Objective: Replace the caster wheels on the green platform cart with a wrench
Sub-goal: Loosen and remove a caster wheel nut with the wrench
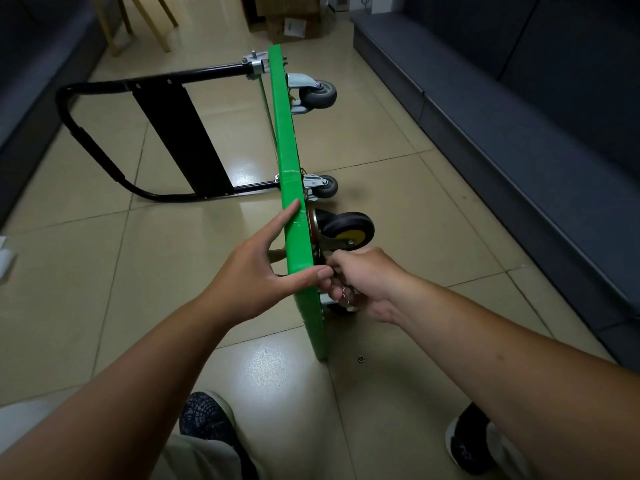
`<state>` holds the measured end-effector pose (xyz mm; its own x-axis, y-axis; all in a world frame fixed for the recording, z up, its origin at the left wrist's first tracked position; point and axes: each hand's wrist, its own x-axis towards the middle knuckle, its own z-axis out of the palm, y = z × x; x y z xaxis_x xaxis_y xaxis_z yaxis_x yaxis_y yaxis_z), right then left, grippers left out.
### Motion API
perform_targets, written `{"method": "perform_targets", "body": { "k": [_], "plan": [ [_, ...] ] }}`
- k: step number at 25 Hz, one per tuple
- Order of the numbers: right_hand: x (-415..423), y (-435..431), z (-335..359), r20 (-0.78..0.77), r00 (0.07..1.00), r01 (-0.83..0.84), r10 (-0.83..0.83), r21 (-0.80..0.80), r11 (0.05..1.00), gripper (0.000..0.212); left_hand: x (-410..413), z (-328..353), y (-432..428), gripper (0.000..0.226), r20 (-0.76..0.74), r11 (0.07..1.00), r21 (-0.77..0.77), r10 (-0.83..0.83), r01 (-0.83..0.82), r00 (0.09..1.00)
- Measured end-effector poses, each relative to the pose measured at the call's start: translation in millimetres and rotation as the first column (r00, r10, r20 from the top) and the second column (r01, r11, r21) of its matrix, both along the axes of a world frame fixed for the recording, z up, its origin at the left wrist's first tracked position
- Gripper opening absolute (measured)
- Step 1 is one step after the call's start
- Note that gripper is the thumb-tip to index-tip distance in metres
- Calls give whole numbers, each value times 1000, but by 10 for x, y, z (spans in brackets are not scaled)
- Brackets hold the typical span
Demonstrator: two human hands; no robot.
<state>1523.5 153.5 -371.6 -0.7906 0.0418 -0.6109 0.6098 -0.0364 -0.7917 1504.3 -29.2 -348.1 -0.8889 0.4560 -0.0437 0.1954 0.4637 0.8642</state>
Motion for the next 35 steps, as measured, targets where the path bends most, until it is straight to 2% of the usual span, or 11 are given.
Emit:
{"method": "perform_targets", "body": {
  "k": [6,10,17,22,24,25,26,28,30,33,35],
  "plan": [
    [26,3,115,-57,986,-157,157,14,988,22,3,-14,4,105,-24,1000,-10,-13,13,1000],
    [233,-27,-209,-257,915,-239,312,278,930,24,6,-38,-20,104,4,1000,3,-2,2,1000],
    [304,-32,-1100,-538,680,-15,497,668,744,50,-3,-57,-40,105,35,1000,-3,12,-11,999],
    [155,-73,-1191,-491,736,-16,467,676,737,47,-15,-57,-28,104,31,1000,12,16,-16,999],
    [209,48,-1168,-388,765,-101,514,716,691,48,-10,-35,-13,105,37,1000,11,20,-21,999],
    [245,135,-1152,-220,789,-243,574,746,620,47,-2,-24,-9,105,40,1000,11,22,-22,999],
    [289,210,-1163,30,734,-442,679,779,444,44,5,-19,-8,105,44,1000,10,23,-24,999],
    [431,364,-1149,566,407,-835,716,549,41,31,13,-8,0,105,53,1000,-13,25,-24,998],
    [529,473,-1014,682,396,-916,615,341,211,18,17,-1,3,104,49,999,-30,22,-21,999],
    [463,489,-766,514,618,-785,595,442,433,4,26,7,2,105,46,999,-36,25,-24,999],
    [305,363,-570,270,836,-548,477,437,713,14,28,13,4,105,39,999,-36,24,-23,999]
  ]
}}
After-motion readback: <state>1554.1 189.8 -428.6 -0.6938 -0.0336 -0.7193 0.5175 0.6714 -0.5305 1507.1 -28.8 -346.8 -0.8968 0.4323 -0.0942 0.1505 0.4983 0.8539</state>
